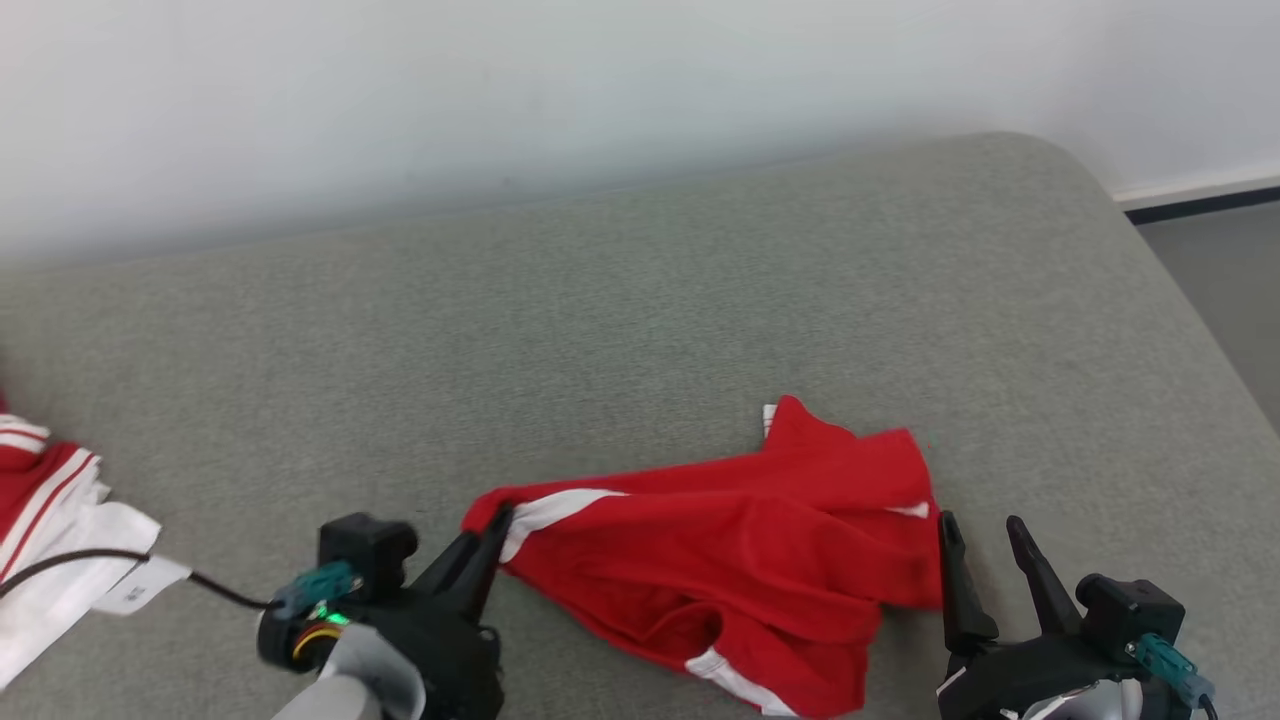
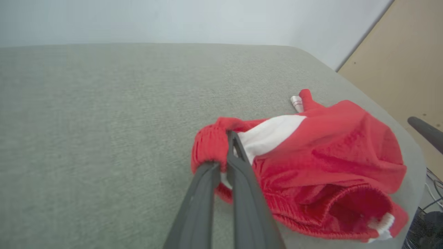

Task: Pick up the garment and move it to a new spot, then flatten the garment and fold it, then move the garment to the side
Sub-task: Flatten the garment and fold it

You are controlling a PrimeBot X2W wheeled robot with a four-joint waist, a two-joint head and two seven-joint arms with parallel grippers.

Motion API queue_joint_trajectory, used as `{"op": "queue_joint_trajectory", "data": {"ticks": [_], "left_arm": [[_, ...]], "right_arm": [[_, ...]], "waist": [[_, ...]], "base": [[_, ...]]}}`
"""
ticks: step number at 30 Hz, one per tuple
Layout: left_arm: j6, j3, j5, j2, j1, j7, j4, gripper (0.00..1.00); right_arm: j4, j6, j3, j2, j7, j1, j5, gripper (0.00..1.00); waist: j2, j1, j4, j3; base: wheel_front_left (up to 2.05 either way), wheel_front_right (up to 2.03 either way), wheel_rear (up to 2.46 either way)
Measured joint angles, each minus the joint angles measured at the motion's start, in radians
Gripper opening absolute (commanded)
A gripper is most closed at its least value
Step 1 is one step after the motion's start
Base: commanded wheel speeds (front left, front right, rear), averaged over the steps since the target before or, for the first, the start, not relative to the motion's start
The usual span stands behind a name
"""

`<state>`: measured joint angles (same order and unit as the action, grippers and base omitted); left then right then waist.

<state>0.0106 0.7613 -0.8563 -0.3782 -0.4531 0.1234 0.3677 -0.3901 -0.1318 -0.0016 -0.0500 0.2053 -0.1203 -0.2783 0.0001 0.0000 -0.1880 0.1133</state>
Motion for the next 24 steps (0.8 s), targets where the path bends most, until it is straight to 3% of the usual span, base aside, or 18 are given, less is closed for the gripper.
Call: {"op": "queue_joint_trajectory", "data": {"ticks": [2,3,4,5,14,19,20,24], "left_arm": [[0.009,-0.009,-0.006,-0.013,0.021,0.011,0.009,0.00],[0.011,-0.008,-0.006,-0.017,0.028,0.017,0.014,0.05],[0.011,-0.008,-0.006,-0.017,0.028,0.017,0.014,0.43],[0.016,-0.010,-0.006,-0.018,0.033,0.023,0.019,1.00],[0.033,-0.006,-0.015,-0.010,0.069,0.034,0.045,1.00],[0.049,-0.021,0.000,0.002,0.091,0.100,0.012,1.00],[0.071,-0.043,0.052,0.011,0.108,0.131,-0.035,1.00],[0.091,-0.084,0.111,0.027,0.160,0.137,-0.105,1.00]], "right_arm": [[0.001,0.000,0.002,0.001,-0.003,-0.001,0.001,1.00],[0.004,0.000,0.004,0.000,-0.004,-0.001,0.001,1.00],[0.004,0.000,0.004,0.000,-0.004,-0.001,0.001,1.00],[0.008,0.000,0.005,0.000,-0.008,-0.002,0.001,1.00],[0.019,0.000,0.020,0.000,-0.069,-0.008,0.018,1.00],[0.030,0.000,0.014,0.001,-0.175,-0.053,0.063,1.00],[0.023,0.000,-0.009,0.000,-0.253,-0.073,0.097,1.00],[0.011,0.000,-0.047,0.000,-0.332,-0.101,0.114,1.00]], "waist": [[0.0000,0.0000,0.016,0.000],[0.0000,0.0000,0.023,0.000],[0.0000,0.0000,0.023,0.000],[0.0000,0.0000,0.029,0.000],[0.0000,0.0000,0.061,-0.005],[0.0000,0.0000,0.078,-0.006],[0.0000,0.0000,0.096,-0.007],[0.0000,0.0000,0.127,-0.007]], "base": [[0.00,0.00,0.00],[0.00,0.00,0.00],[0.00,0.00,0.00],[0.00,0.00,0.00],[0.00,0.00,0.00],[0.00,0.00,0.00],[0.00,0.00,0.00],[0.00,0.00,0.00]]}}
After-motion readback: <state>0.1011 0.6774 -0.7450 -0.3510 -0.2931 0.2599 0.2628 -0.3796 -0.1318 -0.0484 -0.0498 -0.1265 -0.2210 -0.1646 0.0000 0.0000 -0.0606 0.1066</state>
